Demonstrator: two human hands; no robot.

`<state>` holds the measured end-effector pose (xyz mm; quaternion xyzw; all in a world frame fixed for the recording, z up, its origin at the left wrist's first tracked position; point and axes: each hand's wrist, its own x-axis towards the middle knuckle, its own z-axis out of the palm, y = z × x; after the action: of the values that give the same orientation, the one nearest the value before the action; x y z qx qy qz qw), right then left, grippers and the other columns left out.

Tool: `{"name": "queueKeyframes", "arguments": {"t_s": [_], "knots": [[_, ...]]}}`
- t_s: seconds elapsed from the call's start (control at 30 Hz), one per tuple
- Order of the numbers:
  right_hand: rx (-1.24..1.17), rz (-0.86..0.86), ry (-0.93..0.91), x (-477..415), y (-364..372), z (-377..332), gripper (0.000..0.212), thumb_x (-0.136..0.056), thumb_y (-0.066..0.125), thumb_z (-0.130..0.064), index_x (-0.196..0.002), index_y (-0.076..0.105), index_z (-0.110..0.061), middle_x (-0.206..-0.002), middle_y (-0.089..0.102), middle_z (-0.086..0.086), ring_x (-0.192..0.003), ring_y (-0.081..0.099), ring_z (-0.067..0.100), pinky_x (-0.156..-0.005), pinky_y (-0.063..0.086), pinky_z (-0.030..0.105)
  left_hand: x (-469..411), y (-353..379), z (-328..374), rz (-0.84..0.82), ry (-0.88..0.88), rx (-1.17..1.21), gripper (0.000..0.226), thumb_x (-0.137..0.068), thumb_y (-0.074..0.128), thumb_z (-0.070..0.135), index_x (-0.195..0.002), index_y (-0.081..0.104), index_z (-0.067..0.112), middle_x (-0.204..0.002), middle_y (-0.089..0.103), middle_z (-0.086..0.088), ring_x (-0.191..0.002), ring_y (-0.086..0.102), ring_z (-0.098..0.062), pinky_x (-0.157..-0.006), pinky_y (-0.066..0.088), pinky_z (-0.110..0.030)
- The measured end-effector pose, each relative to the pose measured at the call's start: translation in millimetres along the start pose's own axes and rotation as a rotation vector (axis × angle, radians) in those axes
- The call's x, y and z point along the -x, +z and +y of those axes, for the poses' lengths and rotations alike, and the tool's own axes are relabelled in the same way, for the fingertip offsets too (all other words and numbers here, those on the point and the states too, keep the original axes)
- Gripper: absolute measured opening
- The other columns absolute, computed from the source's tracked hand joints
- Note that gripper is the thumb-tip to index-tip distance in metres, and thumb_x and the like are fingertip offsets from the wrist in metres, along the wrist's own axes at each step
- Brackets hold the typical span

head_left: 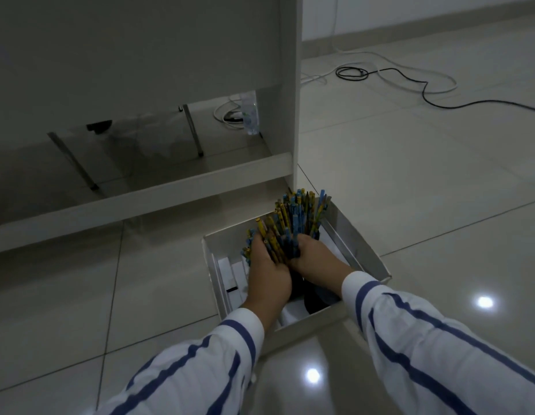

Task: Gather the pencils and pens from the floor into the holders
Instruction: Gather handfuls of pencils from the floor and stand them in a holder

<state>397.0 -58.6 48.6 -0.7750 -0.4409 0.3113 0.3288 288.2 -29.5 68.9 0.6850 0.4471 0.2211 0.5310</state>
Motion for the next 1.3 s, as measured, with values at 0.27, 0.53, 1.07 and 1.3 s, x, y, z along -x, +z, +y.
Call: {"name": "queueKeyframes", "arguments": {"t_s": [0.27,0.53,1.07,1.3], "knots": [[0.318,-0.081,-0.006,-7,-3,-1,0.045,-0.083,0.066,-0.021,-0.126,0.055,-0.011,-0.122,0.046,0.014,-0.112,0.05,0.029,-0.097,0.039,0.027,-1,-13,15,-0.038,0.051,0.128,0.09,-0.085,0.041,-0.017,-0.146,0.01,0.042,-0.127,0.036,0.01,-0.116,0.042,-0.007,-0.092,0.04,-0.021],[0.348,-0.06,0.014,-1,1,-5,0.045,-0.086,0.064,-0.024,-0.128,0.053,-0.013,-0.126,0.048,0.015,-0.113,0.053,0.03,-0.1,0.042,0.032,0,-23,16,-0.118,0.131,-0.073,0.084,-0.084,0.044,-0.012,-0.147,0.017,0.036,-0.148,0.032,-0.003,-0.136,0.034,-0.018,-0.112,0.033,-0.031],[0.284,0.065,-0.072,6,-1,-11,0.032,-0.089,0.057,-0.018,-0.118,0.058,-0.007,-0.118,0.056,0.017,-0.107,0.056,0.031,-0.085,0.041,0.025,-18,-37,1,-0.167,0.346,-0.684,0.073,-0.096,0.045,0.032,-0.152,0.002,0.013,-0.161,0.003,-0.003,-0.148,-0.006,-0.02,-0.12,-0.005,-0.036],[0.217,0.234,-0.367,12,2,-24,0.051,-0.091,0.046,-0.012,-0.141,0.038,-0.009,-0.143,0.04,0.012,-0.134,0.035,0.023,-0.113,0.02,0.023,-31,-43,-5,-0.029,0.116,-0.208,0.055,-0.102,0.025,0.038,-0.151,0.015,0.017,-0.161,0.008,-0.001,-0.148,0.002,-0.015,-0.121,0.003,-0.035]]}}
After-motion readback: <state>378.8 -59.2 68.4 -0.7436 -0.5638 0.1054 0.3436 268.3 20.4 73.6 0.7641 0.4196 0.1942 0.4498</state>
